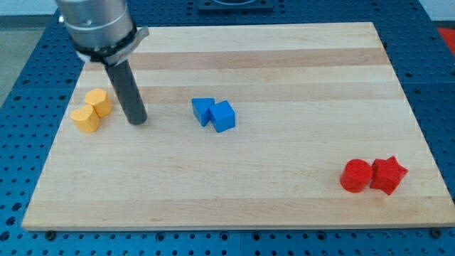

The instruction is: Separate the yellow heart and yellow hexagon

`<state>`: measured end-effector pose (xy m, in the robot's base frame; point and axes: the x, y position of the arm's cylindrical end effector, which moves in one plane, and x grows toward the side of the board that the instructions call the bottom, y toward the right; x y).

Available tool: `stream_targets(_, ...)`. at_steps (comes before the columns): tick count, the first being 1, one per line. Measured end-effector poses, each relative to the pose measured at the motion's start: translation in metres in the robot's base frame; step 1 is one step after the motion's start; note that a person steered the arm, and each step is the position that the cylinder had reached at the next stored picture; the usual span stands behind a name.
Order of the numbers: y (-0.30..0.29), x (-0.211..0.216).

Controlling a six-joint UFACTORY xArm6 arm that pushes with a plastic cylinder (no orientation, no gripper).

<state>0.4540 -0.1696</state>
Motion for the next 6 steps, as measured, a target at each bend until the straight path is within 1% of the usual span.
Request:
stream_targets(1, -0.01, 0.028)
stream_targets(2, -0.049, 0.046)
stream_targets(3, -0.106, 0.046)
stream_targets(4, -0.135, 0.032)
stream_targets(5, -0.134, 0.022)
stream_targets(6, -0.115, 0.005)
